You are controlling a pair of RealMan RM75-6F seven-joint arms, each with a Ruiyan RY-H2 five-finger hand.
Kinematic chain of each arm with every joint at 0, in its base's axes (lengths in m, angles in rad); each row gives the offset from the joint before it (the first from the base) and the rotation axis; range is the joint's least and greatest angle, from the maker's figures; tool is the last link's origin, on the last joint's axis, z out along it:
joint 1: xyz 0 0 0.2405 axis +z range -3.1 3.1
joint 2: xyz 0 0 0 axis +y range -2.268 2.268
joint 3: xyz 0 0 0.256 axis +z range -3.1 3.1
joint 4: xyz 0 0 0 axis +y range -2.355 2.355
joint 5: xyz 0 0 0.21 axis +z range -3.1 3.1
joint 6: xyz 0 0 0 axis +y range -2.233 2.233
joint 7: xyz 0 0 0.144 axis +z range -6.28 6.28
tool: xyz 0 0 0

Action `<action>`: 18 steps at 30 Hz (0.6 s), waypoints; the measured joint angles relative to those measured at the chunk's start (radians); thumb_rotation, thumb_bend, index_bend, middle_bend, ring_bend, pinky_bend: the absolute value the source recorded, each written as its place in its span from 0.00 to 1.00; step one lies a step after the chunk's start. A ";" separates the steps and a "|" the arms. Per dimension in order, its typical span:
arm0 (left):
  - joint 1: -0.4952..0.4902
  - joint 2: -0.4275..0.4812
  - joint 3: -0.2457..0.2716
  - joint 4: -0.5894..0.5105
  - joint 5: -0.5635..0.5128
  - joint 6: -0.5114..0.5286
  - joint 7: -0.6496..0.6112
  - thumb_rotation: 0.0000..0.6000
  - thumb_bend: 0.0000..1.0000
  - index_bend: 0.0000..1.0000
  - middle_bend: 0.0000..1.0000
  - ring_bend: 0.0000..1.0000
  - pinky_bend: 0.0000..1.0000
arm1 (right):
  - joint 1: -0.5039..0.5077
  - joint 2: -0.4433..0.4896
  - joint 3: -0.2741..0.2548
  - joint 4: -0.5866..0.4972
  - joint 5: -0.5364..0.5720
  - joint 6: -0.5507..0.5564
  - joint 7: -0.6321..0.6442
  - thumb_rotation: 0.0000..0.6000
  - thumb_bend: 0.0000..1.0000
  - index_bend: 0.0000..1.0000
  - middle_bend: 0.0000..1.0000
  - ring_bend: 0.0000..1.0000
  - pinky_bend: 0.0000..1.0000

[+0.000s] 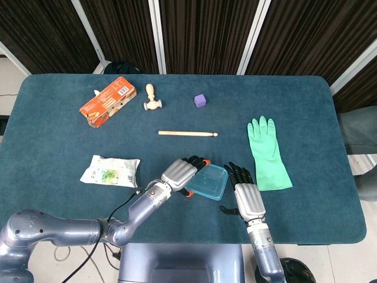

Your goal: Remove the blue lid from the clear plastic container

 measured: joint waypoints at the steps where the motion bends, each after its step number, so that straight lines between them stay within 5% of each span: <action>1: 0.001 -0.004 0.001 0.003 0.001 0.001 -0.004 1.00 0.32 0.11 0.20 0.15 0.27 | 0.000 -0.001 -0.001 0.002 0.001 0.000 -0.001 1.00 0.11 0.00 0.00 0.00 0.00; 18: -0.002 -0.026 0.004 0.020 0.011 -0.006 -0.025 1.00 0.32 0.11 0.20 0.15 0.27 | 0.019 -0.036 0.012 0.025 0.032 0.001 -0.010 1.00 0.11 0.00 0.00 0.00 0.00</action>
